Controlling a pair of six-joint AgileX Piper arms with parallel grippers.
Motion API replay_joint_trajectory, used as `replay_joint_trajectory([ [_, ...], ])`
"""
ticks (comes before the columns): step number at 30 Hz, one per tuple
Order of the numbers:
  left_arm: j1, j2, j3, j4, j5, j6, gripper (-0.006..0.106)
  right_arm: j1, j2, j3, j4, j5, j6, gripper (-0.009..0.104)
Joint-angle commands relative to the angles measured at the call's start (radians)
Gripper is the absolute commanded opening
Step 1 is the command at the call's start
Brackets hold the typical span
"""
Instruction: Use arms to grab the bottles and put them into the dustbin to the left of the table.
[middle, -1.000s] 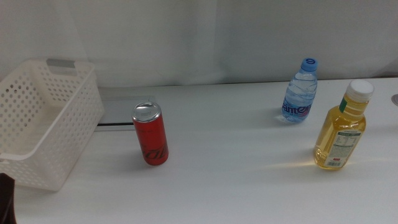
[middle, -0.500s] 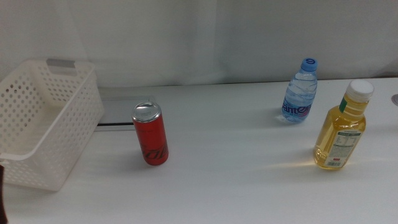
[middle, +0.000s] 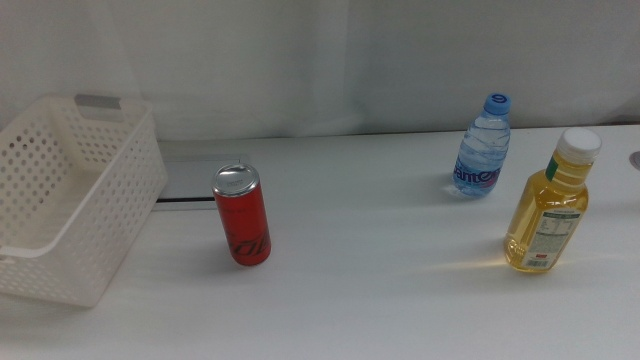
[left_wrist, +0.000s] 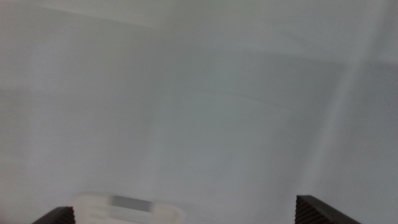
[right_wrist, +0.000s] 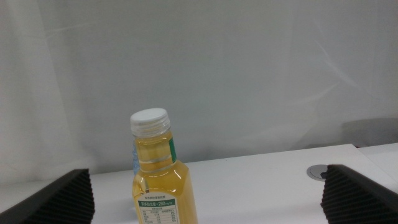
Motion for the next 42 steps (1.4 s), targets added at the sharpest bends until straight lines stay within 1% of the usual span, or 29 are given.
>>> replay_joint_trajectory([
  [1, -0.088, 0.059, -0.032, -0.015, -0.004, 0.063, 0.093, -0.003, -0.034, 0.008, -0.006, -0.008, 0.0, 0.103],
  [5, -0.239, 0.123, -0.055, -0.015, -0.001, 0.168, 0.093, -0.003, -0.034, 0.008, -0.006, -0.008, 0.0, 0.103],
  [8, -0.304, 0.158, -0.055, -0.013, -0.028, 0.174, 0.093, -0.003, -0.034, 0.008, -0.006, -0.008, 0.0, 0.103],
  [12, -0.319, 0.209, -0.053, -0.013, -0.047, 0.174, 0.09, -0.003, -0.034, 0.008, -0.006, -0.008, 0.0, 0.103],
  [20, -0.367, 0.363, 0.016, -0.015, -0.157, 0.165, 0.09, -0.003, -0.034, 0.008, -0.006, -0.008, 0.0, 0.103],
  [26, -0.39, 0.444, 0.153, -0.017, -0.373, 0.123, 0.09, -0.003, -0.034, 0.008, -0.006, -0.008, 0.0, 0.103],
  [29, -0.39, 0.503, 0.255, -0.017, -0.552, 0.144, 0.09, -0.003, -0.034, 0.008, -0.006, -0.008, 0.0, 0.103],
  [31, -0.39, 0.554, 0.29, -0.05, -0.633, 0.179, 0.09, -0.003, -0.034, 0.008, -0.006, -0.008, 0.0, 0.103],
  [32, -0.39, 0.616, 0.31, -0.137, -0.682, 0.241, 0.09, -0.003, -0.034, 0.008, -0.006, -0.008, 0.0, 0.103],
  [33, -0.39, 0.675, 0.312, -0.243, -0.719, 0.307, 0.09, -0.003, -0.034, 0.008, -0.006, -0.008, 0.0, 0.103],
  [35, -0.39, 0.732, 0.312, -0.335, -0.775, 0.37, 0.09, -0.003, -0.034, 0.008, -0.006, -0.008, 0.0, 0.103],
  [37, -0.39, 0.795, 0.312, -0.355, -0.857, 0.412, 0.09, -0.003, -0.034, 0.008, -0.006, -0.008, 0.0, 0.103],
  [42, -0.39, 0.945, 0.312, -0.326, -1.021, 0.432, 0.09, -0.003, -0.034, 0.008, -0.006, -0.008, 0.0, 0.103],
])
